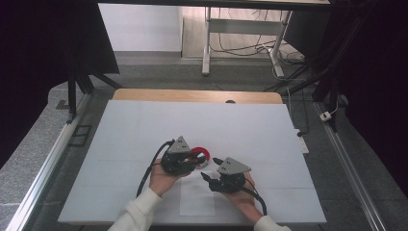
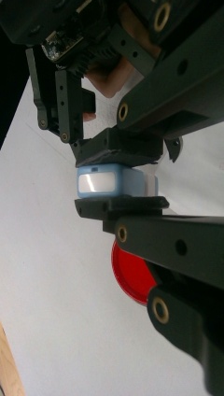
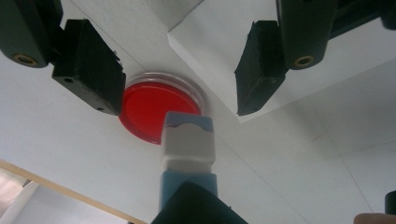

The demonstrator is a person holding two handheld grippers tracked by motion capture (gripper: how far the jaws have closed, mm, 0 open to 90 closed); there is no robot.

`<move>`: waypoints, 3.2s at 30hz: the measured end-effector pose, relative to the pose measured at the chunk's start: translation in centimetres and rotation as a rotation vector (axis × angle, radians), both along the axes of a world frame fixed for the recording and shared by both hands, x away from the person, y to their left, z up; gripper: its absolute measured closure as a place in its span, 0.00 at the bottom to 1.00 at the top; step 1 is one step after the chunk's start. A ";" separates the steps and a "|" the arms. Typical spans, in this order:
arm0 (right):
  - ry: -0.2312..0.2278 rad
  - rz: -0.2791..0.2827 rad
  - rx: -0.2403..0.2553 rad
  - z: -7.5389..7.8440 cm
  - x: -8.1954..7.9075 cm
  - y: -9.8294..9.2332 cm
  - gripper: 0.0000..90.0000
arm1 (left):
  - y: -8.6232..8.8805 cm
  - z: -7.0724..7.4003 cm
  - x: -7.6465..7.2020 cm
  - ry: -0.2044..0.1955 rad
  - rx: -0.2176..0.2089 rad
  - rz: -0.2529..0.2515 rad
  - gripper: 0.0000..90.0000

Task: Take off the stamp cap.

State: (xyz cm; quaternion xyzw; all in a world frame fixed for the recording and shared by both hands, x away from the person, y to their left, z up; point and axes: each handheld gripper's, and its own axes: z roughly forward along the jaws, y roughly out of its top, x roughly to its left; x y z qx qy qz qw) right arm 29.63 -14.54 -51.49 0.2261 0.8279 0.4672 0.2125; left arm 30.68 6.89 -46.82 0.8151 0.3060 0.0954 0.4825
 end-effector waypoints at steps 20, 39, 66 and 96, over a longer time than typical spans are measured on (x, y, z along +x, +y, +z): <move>-0.005 -0.011 -0.026 -0.3 0.2 1.7 0.48 | -0.1 0.0 -0.1 -0.001 0.003 -0.005 0.83; -0.015 -0.048 -0.037 -0.3 0.3 2.1 0.66 | 0.0 -0.1 0.0 -0.002 0.012 0.002 0.83; -0.045 -0.062 -0.059 -0.5 0.1 2.2 0.72 | 0.0 -0.4 0.3 0.020 0.017 -0.005 0.83; -0.085 -0.079 -0.052 -0.3 -0.3 2.1 0.72 | 0.1 -0.1 0.0 0.002 -0.008 -0.003 0.83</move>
